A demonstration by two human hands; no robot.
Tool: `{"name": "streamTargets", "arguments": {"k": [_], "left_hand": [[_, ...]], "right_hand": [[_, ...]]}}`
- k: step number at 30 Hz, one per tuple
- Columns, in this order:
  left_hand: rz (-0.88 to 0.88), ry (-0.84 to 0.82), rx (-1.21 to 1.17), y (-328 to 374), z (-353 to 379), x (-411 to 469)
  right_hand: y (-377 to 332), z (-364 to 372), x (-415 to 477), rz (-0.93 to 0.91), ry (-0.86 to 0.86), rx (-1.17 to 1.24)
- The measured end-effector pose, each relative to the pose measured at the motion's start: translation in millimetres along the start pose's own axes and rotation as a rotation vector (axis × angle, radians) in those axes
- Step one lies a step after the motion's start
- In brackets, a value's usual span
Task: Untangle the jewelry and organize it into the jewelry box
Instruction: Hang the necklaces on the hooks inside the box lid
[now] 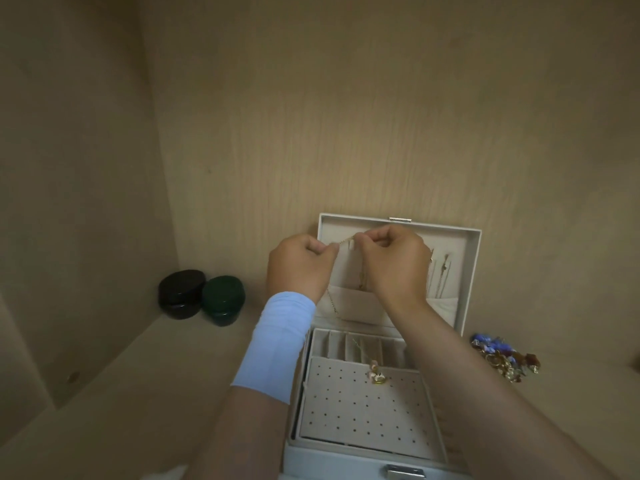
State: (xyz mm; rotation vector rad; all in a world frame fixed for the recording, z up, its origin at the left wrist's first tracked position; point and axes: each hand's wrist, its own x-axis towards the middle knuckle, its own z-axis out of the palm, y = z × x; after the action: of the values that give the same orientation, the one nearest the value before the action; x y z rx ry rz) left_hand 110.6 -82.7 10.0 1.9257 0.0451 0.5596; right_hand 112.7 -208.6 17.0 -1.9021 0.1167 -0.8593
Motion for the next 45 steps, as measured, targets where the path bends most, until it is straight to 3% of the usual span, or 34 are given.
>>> {"name": "streamTargets", "arguments": {"k": [6,12,17,20,24,30,35,40,45], "left_hand": [[-0.009,-0.017,0.098,1.0,0.5,-0.9],[0.016,-0.235,0.295,5.9,-9.2,1.0],[0.064,-0.507,0.259,14.1,-15.9,1.8],[0.085,-0.567,0.155,20.7,-18.9,-0.6],[0.120,-0.582,0.121,20.1,-18.3,-0.4],[-0.002,-0.695,0.088,12.9,-20.9,3.3],[-0.085,-0.970,0.092,14.9,-10.2,-6.7],[-0.069,-1.025,0.066,16.7,-4.0,-14.7],[-0.034,-0.952,0.051,22.5,-10.2,-16.1]], "right_hand": [[-4.0,6.6,1.6,-0.037,0.028,-0.114],[-1.6,-2.9,-4.3,-0.032,-0.096,-0.262],[2.6,-16.6,-22.3,0.046,-0.382,-0.260],[-1.1,-27.7,-36.3,0.295,-0.593,0.029],[-1.6,-38.2,-43.3,0.385,-0.828,0.152],[-1.2,-62.4,-27.1,0.041,-0.747,-0.287],[-2.9,-73.9,-15.9,-0.111,-0.635,-0.267],[2.0,-76.9,-8.1,-0.078,-0.488,-0.093],[6.5,-77.4,-7.0,0.006,-0.563,-0.081]]}}
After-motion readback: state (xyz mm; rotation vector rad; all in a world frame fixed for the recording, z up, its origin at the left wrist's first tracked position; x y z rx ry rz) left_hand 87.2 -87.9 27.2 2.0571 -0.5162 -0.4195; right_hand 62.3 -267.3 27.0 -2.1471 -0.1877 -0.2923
